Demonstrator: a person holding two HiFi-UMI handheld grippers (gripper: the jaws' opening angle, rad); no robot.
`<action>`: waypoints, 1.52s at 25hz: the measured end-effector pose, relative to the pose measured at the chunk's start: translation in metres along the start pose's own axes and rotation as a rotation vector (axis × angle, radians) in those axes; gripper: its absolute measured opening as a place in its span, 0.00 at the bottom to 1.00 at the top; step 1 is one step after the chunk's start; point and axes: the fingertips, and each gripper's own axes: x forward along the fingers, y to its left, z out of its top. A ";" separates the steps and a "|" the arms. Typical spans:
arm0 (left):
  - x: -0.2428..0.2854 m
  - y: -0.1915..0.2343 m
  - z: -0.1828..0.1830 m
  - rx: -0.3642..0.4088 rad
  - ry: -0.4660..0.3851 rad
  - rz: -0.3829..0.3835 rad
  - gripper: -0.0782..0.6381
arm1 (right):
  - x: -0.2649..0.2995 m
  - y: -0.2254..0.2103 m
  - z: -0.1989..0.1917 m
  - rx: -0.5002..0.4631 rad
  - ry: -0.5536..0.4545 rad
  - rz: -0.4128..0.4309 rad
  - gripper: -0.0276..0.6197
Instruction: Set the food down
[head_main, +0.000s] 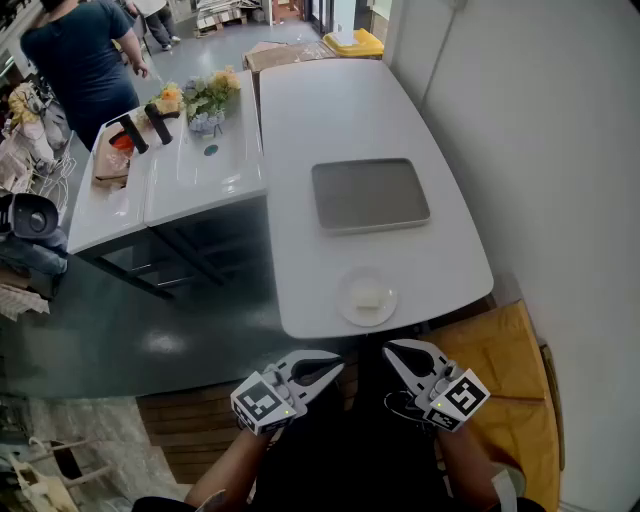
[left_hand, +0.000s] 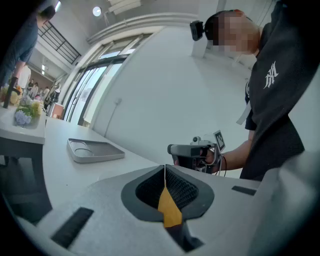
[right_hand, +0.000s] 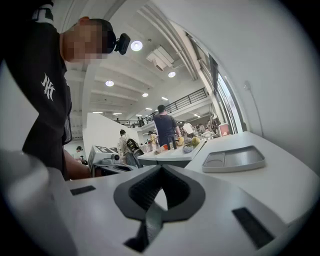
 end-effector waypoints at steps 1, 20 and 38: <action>0.003 0.002 -0.002 -0.004 0.006 0.001 0.12 | 0.000 -0.004 0.000 -0.003 -0.003 -0.003 0.05; 0.041 0.068 -0.009 -0.213 0.150 0.046 0.12 | 0.001 -0.071 0.007 0.115 0.089 -0.026 0.05; 0.061 0.139 -0.063 -0.603 0.356 0.169 0.37 | 0.015 -0.175 -0.084 0.523 0.485 -0.075 0.32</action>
